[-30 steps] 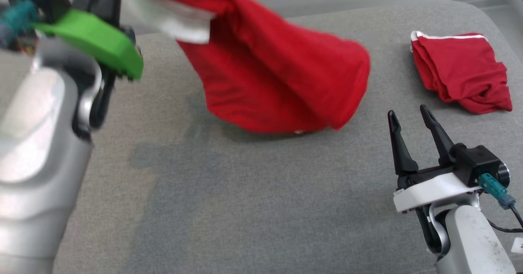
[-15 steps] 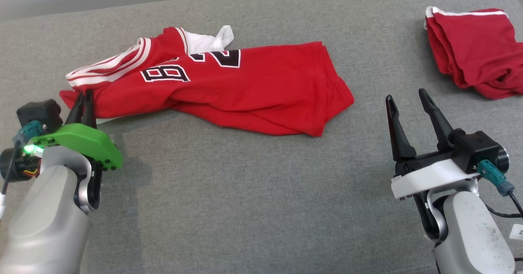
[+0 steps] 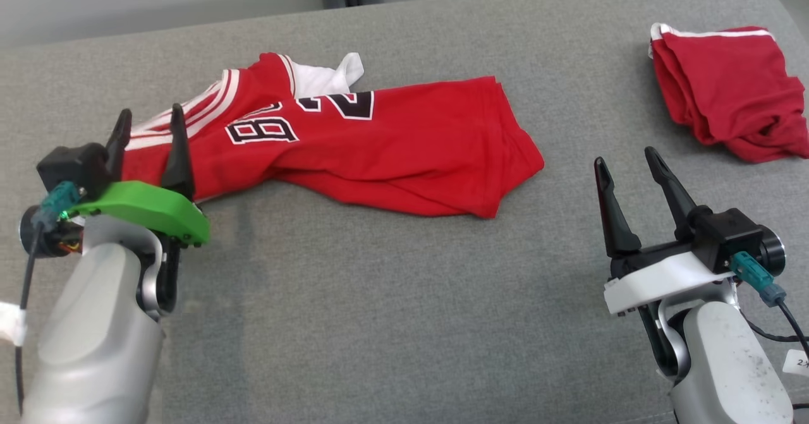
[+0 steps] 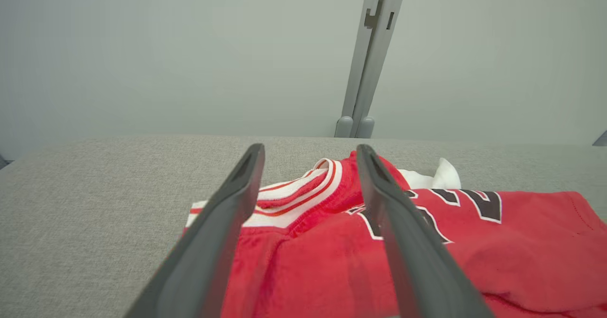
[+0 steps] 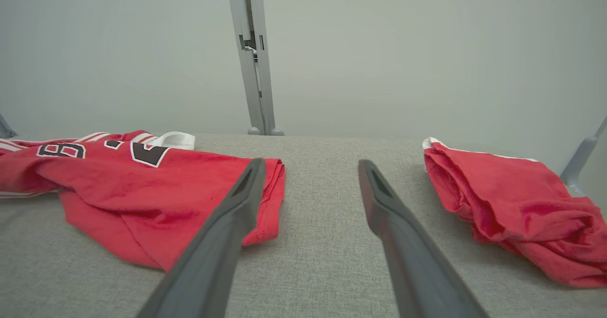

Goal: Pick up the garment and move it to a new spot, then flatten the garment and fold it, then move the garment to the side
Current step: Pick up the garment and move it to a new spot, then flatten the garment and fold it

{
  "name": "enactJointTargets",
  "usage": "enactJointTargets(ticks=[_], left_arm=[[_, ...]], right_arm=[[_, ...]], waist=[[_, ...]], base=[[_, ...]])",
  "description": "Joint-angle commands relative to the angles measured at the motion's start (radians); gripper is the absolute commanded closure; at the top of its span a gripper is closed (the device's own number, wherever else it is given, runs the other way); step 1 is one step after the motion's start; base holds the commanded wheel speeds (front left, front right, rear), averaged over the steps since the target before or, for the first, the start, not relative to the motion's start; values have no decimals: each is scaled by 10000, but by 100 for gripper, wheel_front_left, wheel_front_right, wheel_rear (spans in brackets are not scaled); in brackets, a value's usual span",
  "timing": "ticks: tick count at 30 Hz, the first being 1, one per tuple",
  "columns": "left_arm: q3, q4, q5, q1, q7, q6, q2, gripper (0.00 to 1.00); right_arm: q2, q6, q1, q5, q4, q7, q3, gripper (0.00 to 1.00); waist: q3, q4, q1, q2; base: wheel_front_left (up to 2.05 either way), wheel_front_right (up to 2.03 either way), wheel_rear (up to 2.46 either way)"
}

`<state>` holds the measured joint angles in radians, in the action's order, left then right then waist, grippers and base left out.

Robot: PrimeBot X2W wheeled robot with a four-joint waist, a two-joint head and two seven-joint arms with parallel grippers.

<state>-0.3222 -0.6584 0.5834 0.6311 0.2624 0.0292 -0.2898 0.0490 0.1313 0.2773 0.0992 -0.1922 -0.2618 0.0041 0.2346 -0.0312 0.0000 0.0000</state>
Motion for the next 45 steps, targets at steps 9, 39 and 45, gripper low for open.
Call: enactJointTargets(ticks=[9,39,45], left_arm=[[1198,1981,-1240,-2366,28,251,871,0],[2358,3589,-2173,-6293,31,508,2374,0],[2429,3513,-2249,-6211,31,518,2386,0]], right_arm=[[32,-12,-710,38,75,-46,-11,0],[34,-12,-2485,613,-85,-46,95,0],[32,-12,-2394,643,-239,-46,134,0]], waist=[[-1181,321,0,0],[-2306,437,0,0],[-2284,517,0,0]], base=[[0,0,0],[0,0,0],[0,0,0]])
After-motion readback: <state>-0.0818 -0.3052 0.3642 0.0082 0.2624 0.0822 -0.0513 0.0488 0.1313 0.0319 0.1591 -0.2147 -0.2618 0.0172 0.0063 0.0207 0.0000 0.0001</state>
